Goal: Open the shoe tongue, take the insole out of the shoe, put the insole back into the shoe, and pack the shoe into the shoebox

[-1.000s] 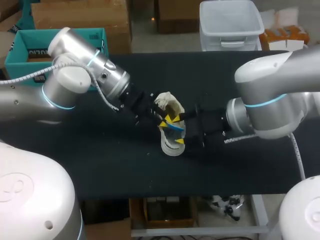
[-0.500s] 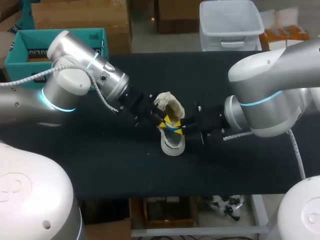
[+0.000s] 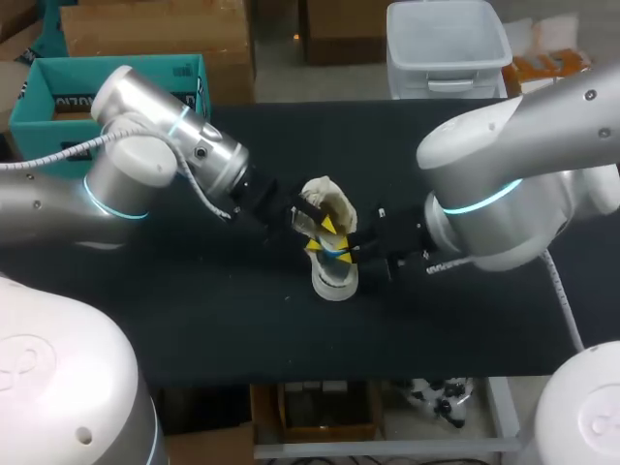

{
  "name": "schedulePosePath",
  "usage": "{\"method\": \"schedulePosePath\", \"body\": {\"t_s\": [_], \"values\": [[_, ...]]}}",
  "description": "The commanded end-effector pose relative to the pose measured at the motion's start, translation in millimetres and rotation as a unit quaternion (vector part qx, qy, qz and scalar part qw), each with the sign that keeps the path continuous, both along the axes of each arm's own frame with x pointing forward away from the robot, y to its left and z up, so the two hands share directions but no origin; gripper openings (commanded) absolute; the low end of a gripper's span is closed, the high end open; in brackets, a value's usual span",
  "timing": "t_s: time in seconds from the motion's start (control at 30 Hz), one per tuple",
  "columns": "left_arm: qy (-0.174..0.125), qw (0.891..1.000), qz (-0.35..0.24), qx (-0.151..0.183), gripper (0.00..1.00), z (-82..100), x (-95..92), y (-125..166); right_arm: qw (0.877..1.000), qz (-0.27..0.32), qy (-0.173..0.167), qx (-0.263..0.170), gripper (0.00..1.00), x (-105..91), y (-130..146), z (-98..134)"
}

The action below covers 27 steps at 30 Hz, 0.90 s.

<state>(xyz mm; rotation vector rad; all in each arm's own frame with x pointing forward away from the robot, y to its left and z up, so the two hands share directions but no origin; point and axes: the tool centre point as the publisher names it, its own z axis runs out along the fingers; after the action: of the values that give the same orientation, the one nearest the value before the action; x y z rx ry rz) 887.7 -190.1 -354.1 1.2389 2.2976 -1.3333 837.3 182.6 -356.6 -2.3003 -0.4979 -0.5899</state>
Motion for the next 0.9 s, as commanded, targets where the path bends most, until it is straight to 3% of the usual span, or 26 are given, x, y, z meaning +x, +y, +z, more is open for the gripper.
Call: {"method": "schedulePosePath", "body": {"t_s": [0.03, 0.47, 0.63, 0.9], "values": [[0.004, 1.0, -0.008, -0.006, 1.0, 8.7, 0.1, 9, 0.999, -0.016, -0.005, -0.044, 0.0, 2.5, 6, 0], [0.038, 0.999, -0.028, -0.004, 1.0, 53.6, -13.1, 28, 0.992, -0.021, -0.073, -0.102, 0.0, -6.0, 5, 5], [0.039, 0.999, -0.016, 0.008, 1.0, 66.1, -12.0, 39, 0.988, -0.021, -0.07, -0.139, 0.0, -4.9, 3, -10], [0.068, 0.997, 0.024, 0.034, 1.0, 84.9, -8.7, 61, 0.982, -0.017, -0.065, -0.177, 0.0, 0.7, 4, -30]]}}
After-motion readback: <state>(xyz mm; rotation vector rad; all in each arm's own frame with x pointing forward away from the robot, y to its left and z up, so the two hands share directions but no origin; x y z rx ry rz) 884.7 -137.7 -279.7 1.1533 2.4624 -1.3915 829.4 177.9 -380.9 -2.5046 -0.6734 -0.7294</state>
